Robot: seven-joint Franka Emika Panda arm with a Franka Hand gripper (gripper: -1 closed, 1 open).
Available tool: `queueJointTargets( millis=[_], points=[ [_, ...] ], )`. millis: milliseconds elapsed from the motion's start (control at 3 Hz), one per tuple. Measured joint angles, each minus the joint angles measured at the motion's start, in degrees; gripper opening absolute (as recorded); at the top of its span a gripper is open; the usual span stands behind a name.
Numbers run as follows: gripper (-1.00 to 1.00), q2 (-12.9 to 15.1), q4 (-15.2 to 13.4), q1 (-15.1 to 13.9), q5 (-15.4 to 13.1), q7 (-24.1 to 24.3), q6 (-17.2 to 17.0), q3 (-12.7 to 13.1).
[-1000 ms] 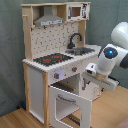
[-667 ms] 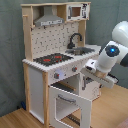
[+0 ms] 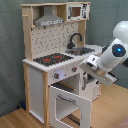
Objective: Play with the kitchen
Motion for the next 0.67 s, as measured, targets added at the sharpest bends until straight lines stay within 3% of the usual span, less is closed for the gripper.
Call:
queueJointTargets(
  millis=[667],
  points=[
    [1.0, -0.4, 3.6, 8.1, -7.8, -2.0, -3.5, -3.1]
  ],
)
